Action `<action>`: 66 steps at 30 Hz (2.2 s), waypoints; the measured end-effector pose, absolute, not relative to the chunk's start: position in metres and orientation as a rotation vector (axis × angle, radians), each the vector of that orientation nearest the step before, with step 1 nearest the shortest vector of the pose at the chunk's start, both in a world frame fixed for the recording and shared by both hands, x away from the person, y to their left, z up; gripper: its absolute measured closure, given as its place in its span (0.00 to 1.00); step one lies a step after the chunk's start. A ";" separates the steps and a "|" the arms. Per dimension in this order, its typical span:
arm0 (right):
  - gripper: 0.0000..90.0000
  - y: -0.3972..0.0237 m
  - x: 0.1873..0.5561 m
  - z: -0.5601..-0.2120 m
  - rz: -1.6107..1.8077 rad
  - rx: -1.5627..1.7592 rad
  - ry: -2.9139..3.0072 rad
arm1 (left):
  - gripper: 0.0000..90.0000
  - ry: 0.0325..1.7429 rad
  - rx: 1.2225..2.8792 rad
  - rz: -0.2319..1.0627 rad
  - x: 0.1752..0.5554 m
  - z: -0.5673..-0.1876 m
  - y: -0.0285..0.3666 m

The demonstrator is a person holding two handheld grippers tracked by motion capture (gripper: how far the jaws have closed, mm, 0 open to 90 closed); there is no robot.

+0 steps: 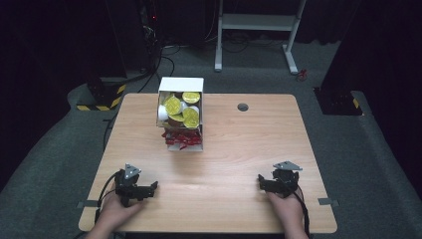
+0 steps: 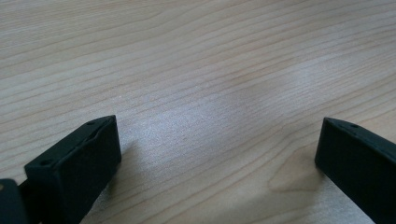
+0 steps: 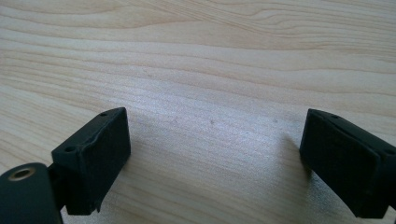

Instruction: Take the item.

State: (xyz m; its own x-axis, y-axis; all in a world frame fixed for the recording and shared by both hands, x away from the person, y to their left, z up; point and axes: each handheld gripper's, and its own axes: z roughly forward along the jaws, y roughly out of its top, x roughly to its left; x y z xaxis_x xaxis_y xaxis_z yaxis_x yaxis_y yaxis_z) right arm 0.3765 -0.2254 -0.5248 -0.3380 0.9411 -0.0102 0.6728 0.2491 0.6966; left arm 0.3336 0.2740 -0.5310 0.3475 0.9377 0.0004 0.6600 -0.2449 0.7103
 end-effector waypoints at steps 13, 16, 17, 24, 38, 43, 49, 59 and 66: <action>0.15 -0.227 0.373 -0.521 0.860 1.440 2.096 | 0.01 1.386 1.996 0.581 0.334 -0.531 0.274; 0.17 -0.226 0.371 -0.518 0.868 1.414 2.099 | 0.01 1.386 1.996 0.581 0.334 -0.531 0.274; 0.17 -0.225 0.371 -0.517 0.873 1.403 2.095 | 0.01 1.386 1.997 0.582 0.334 -0.531 0.274; 0.20 -0.218 0.366 -0.512 0.901 1.361 2.097 | 0.01 1.386 1.996 0.582 0.334 -0.531 0.274; 0.28 -0.204 0.359 -0.508 0.978 1.338 2.099 | 0.01 1.387 1.995 0.581 0.334 -0.531 0.274; 0.33 -0.201 0.358 -0.508 1.009 1.325 2.104 | 0.01 1.386 1.997 0.581 0.334 -0.531 0.274; 0.40 -0.196 0.357 -0.508 1.027 1.329 2.119 | 0.01 1.386 1.999 0.583 0.334 -0.531 0.274; 0.48 -0.184 0.356 -0.507 1.066 1.341 2.126 | 0.01 1.386 1.996 0.581 0.334 -0.531 0.274; 0.57 -0.172 0.353 -0.504 1.106 1.350 2.110 | 0.01 1.386 1.996 0.581 0.334 -0.531 0.274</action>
State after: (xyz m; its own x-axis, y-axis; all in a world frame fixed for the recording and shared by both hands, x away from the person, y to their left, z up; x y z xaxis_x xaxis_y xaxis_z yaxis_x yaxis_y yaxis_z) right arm 0.3525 -0.1722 -0.5044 -0.4532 0.8878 0.0802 0.5709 0.2199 0.7910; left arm 0.3338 0.2741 -0.5310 0.3485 0.9373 0.0020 0.6586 -0.2464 0.7110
